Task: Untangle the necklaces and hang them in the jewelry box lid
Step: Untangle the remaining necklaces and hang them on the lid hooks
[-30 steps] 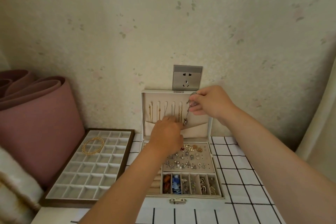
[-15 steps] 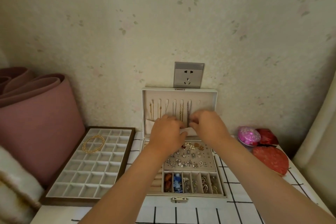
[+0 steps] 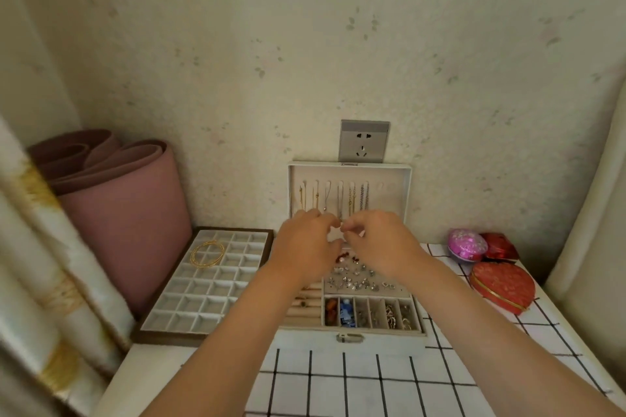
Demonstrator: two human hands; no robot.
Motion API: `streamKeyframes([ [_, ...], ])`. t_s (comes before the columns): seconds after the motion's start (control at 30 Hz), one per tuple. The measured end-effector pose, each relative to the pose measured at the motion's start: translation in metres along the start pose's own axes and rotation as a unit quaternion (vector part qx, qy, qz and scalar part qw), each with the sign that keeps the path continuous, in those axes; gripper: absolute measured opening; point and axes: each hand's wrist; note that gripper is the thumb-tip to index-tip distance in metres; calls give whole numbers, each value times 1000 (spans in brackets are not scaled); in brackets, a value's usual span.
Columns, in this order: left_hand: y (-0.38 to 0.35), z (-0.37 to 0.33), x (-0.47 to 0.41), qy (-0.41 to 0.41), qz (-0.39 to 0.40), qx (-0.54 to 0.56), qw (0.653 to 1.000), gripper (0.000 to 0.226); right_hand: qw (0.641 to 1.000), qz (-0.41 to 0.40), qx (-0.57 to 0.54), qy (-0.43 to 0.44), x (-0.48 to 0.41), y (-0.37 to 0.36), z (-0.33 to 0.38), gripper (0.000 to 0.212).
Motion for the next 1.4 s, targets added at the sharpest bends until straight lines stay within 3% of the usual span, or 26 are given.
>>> streamKeyframes([
  [0.1,20,5,40,27,-17,-2,999,26,997,59,-38,26,29,-13,24,19],
  [0.37,57,34,158,144,50,51,987,3,978,194,-38,63,91,-78,69,17],
  [0.5,54,41,202,161,119,42,979,15,966,251,5,66,115,-115,78,19],
  [0.67,37,41,238,156,190,10,969,25,968,217,80,95,135,-151,73,26],
  [0.77,28,39,244,161,183,11,970,26,970,196,94,108,142,-160,64,27],
  [0.93,19,28,234,163,182,14,970,15,974,179,98,95,143,-146,47,12],
  [1.13,6,6,205,155,225,31,961,16,965,165,179,95,140,-115,15,14],
  [1.27,-2,-11,184,130,244,79,958,16,960,163,225,41,138,-90,-14,10],
  [1.4,-18,-30,160,122,205,163,957,11,949,154,274,-19,139,-66,-47,13],
])
Point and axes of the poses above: each hand's wrist, its own x-axis away from the middle knuckle, its own y-axis out of the back of the hand, z = x × y, and after that the axes turned 15 degrees about -y, right-handed
